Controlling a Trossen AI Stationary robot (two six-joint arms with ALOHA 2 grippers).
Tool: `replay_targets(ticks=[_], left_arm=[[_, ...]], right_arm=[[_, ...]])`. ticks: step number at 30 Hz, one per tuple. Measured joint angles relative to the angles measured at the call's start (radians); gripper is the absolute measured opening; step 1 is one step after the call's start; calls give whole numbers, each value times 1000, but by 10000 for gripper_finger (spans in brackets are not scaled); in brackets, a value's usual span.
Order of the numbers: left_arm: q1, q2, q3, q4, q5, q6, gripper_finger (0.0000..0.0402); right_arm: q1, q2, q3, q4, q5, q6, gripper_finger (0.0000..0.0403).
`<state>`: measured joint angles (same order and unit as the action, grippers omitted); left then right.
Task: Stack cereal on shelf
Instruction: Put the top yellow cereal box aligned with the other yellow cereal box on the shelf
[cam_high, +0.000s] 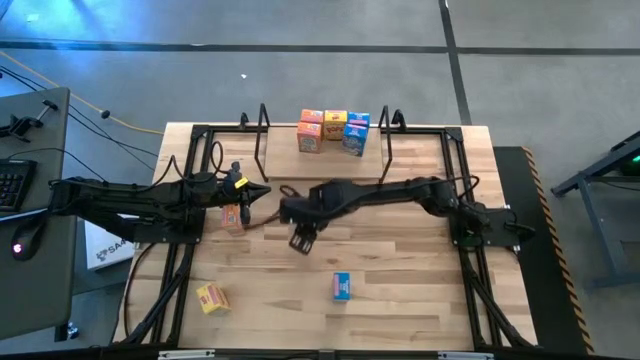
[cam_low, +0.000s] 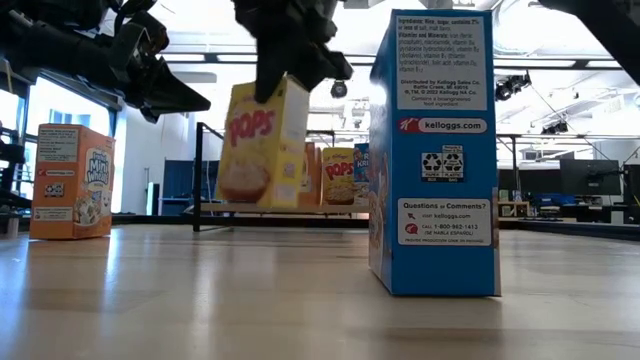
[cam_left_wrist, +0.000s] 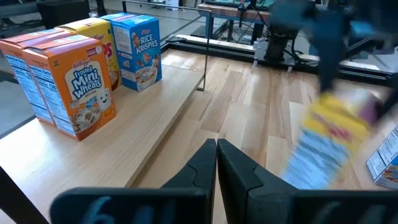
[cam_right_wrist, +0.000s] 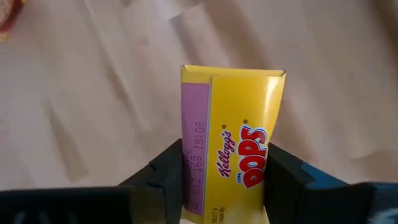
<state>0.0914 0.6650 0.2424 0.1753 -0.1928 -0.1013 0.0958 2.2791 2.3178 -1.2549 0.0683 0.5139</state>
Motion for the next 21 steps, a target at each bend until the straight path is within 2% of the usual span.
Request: replay_targets(ticks=[2,6,9,12,21], left_arm=[[0,0,0,-1,0,0,7],[0,0,0,-6,0,1,7],[0,0,0,-6,0,1,7],[0,0,0,-1,0,1,7],[0,0,0,3,-1,6,7]], right_arm=[[-35,-2,40,-54,31,-106,146],[-134,-45,17,-132,74,-342,146],[-222,-48,19,-212,143,-502,146],[-306,-47,14,-209,175,-642,146],[-471,-42,7,-107,160,-824,146]])
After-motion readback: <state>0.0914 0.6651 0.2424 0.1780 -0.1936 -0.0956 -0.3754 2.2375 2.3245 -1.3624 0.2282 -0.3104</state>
